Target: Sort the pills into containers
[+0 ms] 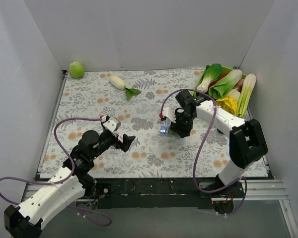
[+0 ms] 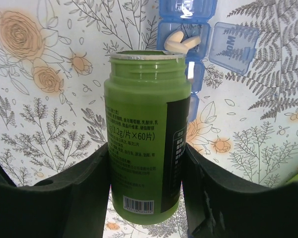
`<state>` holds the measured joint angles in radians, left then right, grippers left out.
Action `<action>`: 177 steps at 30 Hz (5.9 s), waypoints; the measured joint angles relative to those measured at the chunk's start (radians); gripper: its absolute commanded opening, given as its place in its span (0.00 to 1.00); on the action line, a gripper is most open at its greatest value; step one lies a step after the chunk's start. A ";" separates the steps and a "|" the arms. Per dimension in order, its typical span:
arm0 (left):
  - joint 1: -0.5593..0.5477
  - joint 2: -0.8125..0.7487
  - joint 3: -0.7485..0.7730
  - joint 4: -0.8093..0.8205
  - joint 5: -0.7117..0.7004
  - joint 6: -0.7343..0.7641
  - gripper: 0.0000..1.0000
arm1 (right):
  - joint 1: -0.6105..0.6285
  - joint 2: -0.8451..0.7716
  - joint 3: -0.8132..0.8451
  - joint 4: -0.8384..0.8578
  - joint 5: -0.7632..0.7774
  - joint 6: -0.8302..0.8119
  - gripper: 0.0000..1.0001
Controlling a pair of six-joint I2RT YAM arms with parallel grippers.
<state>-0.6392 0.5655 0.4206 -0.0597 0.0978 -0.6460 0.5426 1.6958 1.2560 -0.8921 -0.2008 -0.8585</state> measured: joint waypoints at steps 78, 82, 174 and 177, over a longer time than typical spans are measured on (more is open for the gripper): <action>0.317 0.546 0.372 -0.269 0.394 -0.814 0.18 | -0.012 -1.040 -0.793 0.867 -0.554 0.350 0.01; 0.184 0.482 0.335 -0.051 0.550 -1.062 0.18 | 0.018 -0.990 -0.766 0.824 -0.499 0.308 0.01; -0.084 0.525 0.542 -0.304 0.443 -0.978 0.07 | 0.229 -0.677 -0.314 0.394 -0.413 0.571 0.01; -0.082 0.565 0.563 -0.325 0.478 -0.946 0.06 | 0.225 -0.676 -0.314 0.367 -0.412 0.566 0.01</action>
<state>-0.7216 1.1305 0.9833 -0.3843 0.5758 -1.5921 0.7681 1.0195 0.9424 -0.5247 -0.6132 -0.2924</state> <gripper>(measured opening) 0.499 0.588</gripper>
